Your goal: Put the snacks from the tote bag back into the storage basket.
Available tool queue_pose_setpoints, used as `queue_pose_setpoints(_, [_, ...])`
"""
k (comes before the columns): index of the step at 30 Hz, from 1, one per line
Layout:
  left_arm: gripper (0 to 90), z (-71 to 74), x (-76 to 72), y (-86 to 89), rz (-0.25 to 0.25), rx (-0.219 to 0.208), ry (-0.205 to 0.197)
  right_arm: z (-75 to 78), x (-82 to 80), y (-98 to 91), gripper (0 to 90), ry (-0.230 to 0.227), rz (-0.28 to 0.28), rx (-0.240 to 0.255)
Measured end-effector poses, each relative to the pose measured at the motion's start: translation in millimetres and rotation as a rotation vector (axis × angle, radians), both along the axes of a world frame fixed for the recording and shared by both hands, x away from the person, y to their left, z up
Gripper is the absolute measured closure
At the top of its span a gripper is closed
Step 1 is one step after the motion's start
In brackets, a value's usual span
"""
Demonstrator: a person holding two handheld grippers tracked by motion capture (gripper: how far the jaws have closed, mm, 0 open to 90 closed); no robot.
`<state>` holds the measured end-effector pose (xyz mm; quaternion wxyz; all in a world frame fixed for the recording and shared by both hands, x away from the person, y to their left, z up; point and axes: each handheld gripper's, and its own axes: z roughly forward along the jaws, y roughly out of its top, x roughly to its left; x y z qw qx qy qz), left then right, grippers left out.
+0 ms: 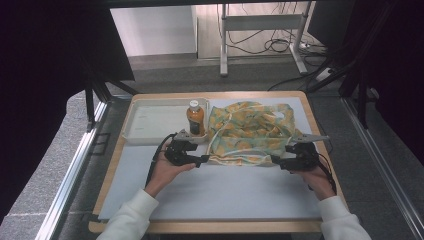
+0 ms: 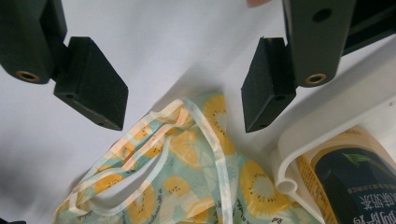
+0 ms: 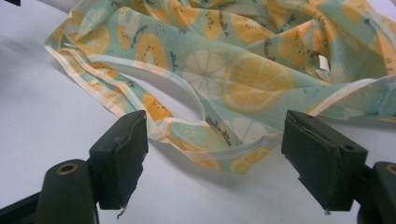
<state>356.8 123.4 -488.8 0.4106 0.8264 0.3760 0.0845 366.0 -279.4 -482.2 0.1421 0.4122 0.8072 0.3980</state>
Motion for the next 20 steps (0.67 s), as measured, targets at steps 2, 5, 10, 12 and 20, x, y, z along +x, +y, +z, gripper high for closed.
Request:
queue_pose_setpoints(2, [31.4, -0.5, -0.2, 0.3, 0.0, 0.003, 0.0, -0.2, 0.6, 2.1, 22.3, -0.004, 0.008, -0.002])
queue_pose_setpoints(5, [31.4, -1.2, -0.8, 1.2, 0.003, 0.003, 0.002, 1.2, 0.3, 5.7, 22.3, -0.01, 0.018, -0.003])
queue_pose_setpoints(10, [31.4, -0.7, -2.3, 2.1, 0.003, 0.004, -0.001, 3.7, -0.2, 6.8, 22.3, -0.022, 0.016, 0.0])
queue_pose_setpoints(12, [31.4, -1.1, -3.3, 2.7, 0.006, 0.006, -0.002, 4.2, 0.3, 6.2, 22.3, -0.026, 0.013, 0.004])
queue_pose_setpoints(20, [31.4, -4.3, -6.6, 5.0, 0.014, 0.02, 0.001, 3.5, 3.4, 5.5, 22.3, -0.024, 0.012, 0.007])
